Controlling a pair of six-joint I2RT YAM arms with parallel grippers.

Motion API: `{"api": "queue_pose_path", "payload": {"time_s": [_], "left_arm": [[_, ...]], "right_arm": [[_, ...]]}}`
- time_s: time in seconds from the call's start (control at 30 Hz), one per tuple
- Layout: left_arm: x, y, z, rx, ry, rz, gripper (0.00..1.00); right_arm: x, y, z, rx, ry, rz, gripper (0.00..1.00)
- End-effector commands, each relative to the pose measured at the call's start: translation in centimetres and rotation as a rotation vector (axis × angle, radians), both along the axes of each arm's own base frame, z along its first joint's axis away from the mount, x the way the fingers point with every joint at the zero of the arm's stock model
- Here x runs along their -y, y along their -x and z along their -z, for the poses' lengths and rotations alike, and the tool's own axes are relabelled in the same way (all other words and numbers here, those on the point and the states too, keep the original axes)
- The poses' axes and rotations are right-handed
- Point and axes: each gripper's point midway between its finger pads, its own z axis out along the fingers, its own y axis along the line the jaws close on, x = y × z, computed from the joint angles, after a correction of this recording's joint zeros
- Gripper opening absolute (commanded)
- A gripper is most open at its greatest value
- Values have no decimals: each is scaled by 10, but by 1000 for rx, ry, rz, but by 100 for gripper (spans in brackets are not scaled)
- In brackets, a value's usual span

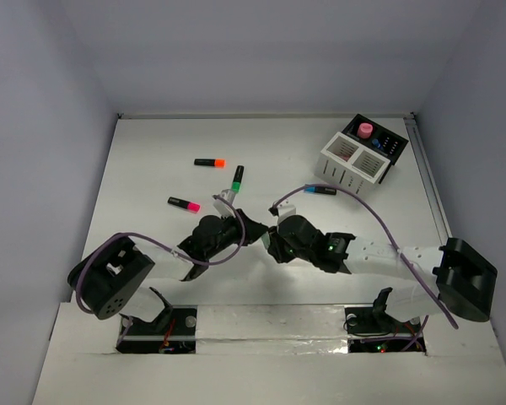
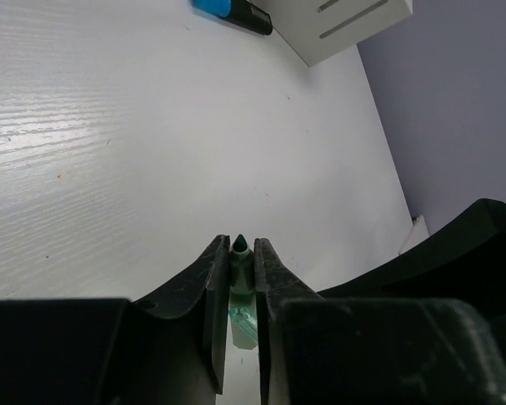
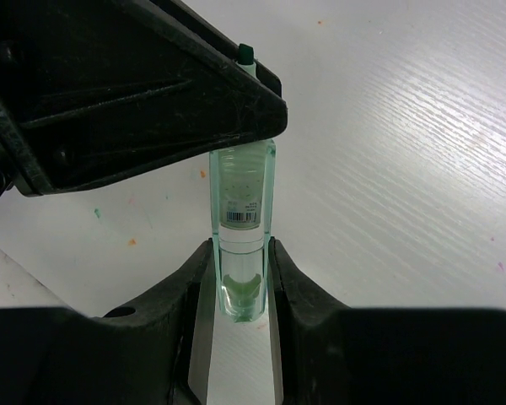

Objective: Sort the stationery into containers
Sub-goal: Pick up the pen from the center of the board, then close the pen cap on the pen.

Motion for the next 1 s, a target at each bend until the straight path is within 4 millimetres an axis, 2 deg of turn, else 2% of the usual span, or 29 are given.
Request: {"api": "queue_pose_path", "payload": {"time_s": [0.0,0.2,0.37,0.43,0.47,0.5,0.63,0.67,0.73,0.77,0.8,0.87,0.93,0.97], "left_arm": [[-4,-14,-26,95,6,-55,0],[-17,-19,-51,143,29,-114,0],[-29,-28,-74,195,20,-154,0],[-31,-28,-75,201,0,-158,0],[-31,-29,-82,231,-13,-150,0],[-30,-28,-79,227,-41,-135,0],[-18,-17,-87,271,-33,-34,0],[-18,-12,-88,274,-27,-19,10],[-22,-9,-90,279,-20,-24,34],[-27,-8,-95,290,-12,-42,53],[-30,-7,-91,279,-31,-51,60],[-40,-6,-101,304,-31,-88,73],[-49,-5,-99,299,-57,-113,76],[-57,-3,-108,323,-47,-143,77]], "right_arm": [[-10,6,-14,11,-58,-41,0],[-4,17,1,-43,-42,-47,0],[-3,25,0,-68,-54,-70,0],[-4,30,-4,-75,-65,-89,0],[-4,32,-6,-80,-69,-92,0],[-5,32,-9,-80,-77,-93,0],[-10,28,-30,-69,-105,-77,0],[-16,23,-44,-49,-126,-70,0],[-20,18,-55,-36,-133,-63,0],[-21,13,-56,-36,-126,-53,0],[-27,9,-67,-22,-138,-56,0],[-27,3,-69,-20,-124,-46,0],[-28,-1,-76,-18,-130,-49,0],[-28,-4,-78,-19,-133,-43,0]]}}
